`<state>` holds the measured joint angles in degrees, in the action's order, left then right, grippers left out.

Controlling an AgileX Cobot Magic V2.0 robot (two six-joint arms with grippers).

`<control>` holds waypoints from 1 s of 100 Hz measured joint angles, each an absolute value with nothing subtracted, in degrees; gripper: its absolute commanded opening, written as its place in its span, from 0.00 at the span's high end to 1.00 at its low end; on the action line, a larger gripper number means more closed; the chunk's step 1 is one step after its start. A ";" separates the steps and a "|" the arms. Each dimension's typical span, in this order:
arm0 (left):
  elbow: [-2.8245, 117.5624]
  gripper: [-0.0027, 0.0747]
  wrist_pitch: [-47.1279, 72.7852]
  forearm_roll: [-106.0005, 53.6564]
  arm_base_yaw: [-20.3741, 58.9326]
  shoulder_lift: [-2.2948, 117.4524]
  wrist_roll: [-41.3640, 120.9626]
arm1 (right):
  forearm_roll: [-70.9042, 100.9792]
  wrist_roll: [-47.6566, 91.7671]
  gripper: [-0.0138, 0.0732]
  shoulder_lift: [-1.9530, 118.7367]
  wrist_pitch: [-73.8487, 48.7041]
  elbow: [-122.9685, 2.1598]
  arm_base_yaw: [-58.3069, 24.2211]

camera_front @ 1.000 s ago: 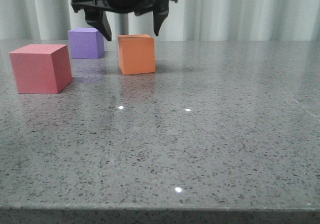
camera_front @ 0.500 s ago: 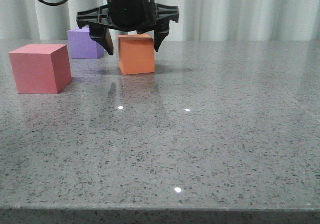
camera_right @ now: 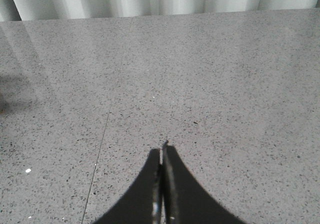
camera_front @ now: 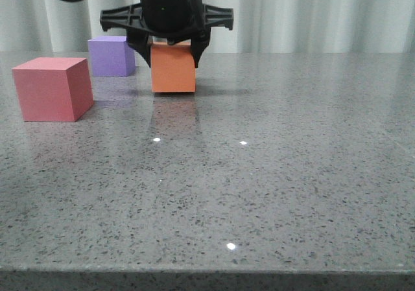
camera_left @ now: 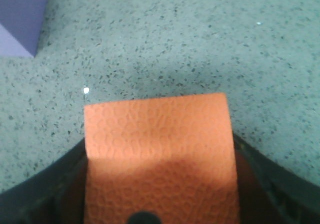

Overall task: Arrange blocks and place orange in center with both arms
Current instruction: 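Lift the orange cube with the left gripper toward the purple cube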

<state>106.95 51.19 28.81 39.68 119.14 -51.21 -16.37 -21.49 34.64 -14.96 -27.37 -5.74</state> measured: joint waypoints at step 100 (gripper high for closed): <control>91.80 0.59 41.78 9.59 19.88 99.11 -16.41 | -16.37 -21.49 0.92 34.64 -14.96 -27.37 -5.74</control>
